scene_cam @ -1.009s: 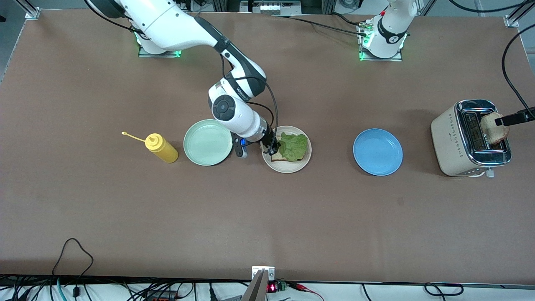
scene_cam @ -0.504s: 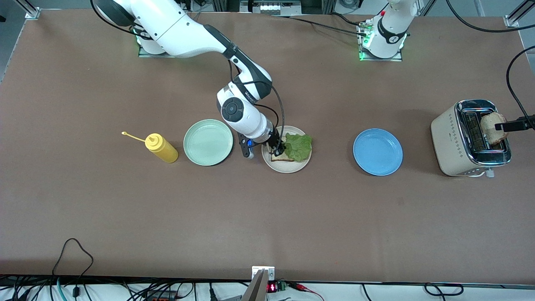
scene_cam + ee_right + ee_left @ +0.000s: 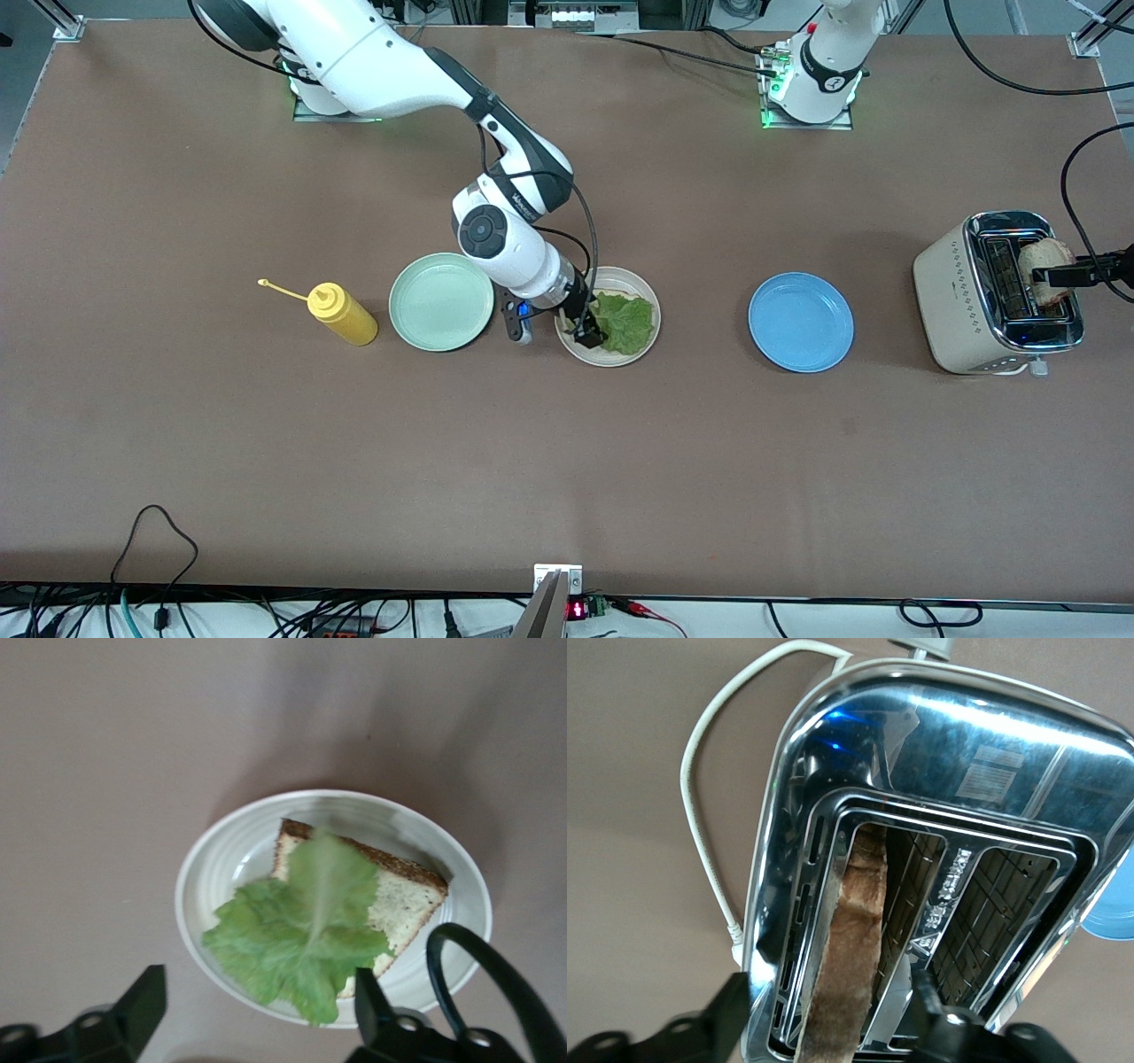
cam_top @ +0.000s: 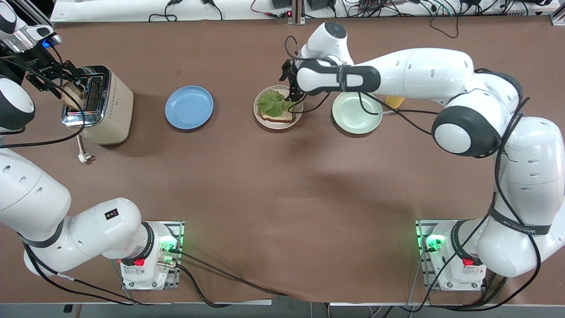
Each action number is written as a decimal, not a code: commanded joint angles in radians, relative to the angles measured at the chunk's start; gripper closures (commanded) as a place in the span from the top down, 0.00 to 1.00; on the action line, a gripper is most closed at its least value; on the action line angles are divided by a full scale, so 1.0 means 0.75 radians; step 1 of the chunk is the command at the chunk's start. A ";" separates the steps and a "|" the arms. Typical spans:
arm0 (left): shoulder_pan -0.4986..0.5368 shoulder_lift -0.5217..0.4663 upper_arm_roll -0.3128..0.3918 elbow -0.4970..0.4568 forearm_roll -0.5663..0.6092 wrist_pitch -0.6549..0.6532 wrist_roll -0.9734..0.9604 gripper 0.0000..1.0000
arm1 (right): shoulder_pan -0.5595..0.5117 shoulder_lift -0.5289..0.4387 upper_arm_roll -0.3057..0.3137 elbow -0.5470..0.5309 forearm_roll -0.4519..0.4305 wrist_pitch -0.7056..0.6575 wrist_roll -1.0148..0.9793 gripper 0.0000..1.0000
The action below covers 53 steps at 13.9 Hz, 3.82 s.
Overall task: Make sandwich in beige plate with both arms
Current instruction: 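Withdraw the right gripper while the left gripper lifts the second bread slice, then carry the bread slice over the lettuce with the left gripper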
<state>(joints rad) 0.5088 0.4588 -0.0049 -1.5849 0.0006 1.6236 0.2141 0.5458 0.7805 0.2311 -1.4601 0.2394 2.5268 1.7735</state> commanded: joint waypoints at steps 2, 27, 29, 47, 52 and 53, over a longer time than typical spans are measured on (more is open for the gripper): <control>0.001 0.006 -0.012 0.058 -0.001 -0.080 0.019 0.01 | -0.112 -0.218 -0.001 -0.045 -0.008 -0.282 -0.202 1.00; -0.347 -0.041 -0.302 0.036 -0.950 -0.362 0.003 0.00 | -0.755 -0.949 -0.338 -0.172 -0.356 -1.271 -2.412 1.00; -0.353 -0.029 -0.443 -0.056 -0.966 -0.174 0.003 0.00 | -0.638 -0.942 -0.420 -0.164 -0.360 -1.260 -2.414 1.00; -0.543 0.368 -0.568 -0.128 -1.214 0.396 0.240 0.00 | -0.640 -0.998 -0.429 -0.236 -0.340 -1.322 -2.414 1.00; -0.552 0.431 -0.568 -0.120 -1.346 0.408 0.377 0.00 | -0.640 -0.998 -0.429 -0.236 -0.340 -1.328 -2.414 1.00; -0.568 0.431 -0.568 -0.110 -1.355 0.408 0.377 0.00 | -0.638 -0.998 -0.427 -0.236 -0.340 -1.326 -2.414 1.00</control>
<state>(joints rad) 0.1031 0.7784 -0.4316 -1.6982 -0.9790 1.9274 0.4770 0.0577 0.0585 -0.0812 -1.6139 -0.0160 1.5365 -0.0239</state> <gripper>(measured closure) 0.907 0.000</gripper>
